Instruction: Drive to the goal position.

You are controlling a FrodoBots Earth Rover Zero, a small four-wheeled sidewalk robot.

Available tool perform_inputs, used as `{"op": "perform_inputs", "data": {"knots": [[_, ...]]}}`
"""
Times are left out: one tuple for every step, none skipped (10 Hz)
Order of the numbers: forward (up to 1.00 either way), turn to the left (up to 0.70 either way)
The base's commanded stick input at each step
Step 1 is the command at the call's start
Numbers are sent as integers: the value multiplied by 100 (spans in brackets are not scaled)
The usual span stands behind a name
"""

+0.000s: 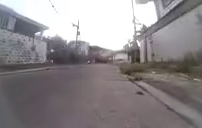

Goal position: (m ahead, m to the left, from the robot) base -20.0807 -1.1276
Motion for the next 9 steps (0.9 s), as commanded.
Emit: {"op": "perform_inputs", "data": {"knots": [[41, 0], [41, 0], [13, 0], [0, 0], [0, 0], [0, 0], [0, 5], [0, 34], [0, 100]]}}
